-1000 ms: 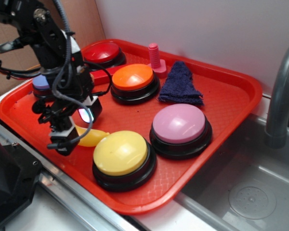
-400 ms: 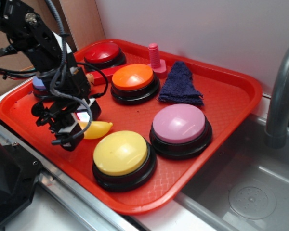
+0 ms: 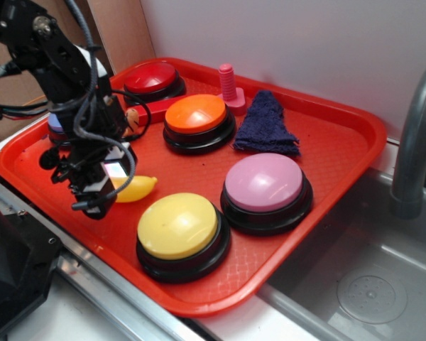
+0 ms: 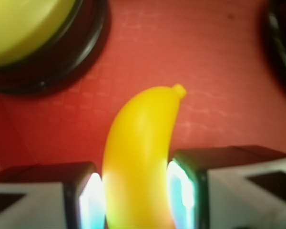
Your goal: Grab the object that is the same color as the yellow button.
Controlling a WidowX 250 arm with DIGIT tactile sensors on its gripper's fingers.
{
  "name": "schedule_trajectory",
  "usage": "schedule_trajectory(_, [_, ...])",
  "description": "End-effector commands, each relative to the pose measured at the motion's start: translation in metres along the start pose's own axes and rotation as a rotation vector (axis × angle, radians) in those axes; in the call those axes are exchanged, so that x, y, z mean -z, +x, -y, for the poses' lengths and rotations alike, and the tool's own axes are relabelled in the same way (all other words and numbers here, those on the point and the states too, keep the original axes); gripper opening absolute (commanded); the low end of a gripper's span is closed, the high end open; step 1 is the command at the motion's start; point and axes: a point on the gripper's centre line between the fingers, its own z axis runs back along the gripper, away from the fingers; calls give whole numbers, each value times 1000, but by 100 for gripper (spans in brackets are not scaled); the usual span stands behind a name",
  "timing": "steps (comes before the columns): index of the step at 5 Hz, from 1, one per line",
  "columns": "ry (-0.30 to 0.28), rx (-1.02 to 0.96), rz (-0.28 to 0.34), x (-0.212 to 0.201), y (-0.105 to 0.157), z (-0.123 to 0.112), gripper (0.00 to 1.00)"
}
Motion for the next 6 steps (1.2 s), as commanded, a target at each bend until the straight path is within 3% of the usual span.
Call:
schedule_trajectory(1, [29,-462,-96,-52,8,-3,0])
schedule_trajectory(2, [33,-674,-61,-87,11,2,0])
schedule_trajectory(3, [54,-790,-69,-113,13,0,0])
schedule_trajectory(4, [129,-942,-123,-138,14,-4,0])
schedule_trajectory(5, [174,-995,-96,-151,16,-2,0])
schedule_trajectory(6, [192,-1038,-132,-146,15,-4,0])
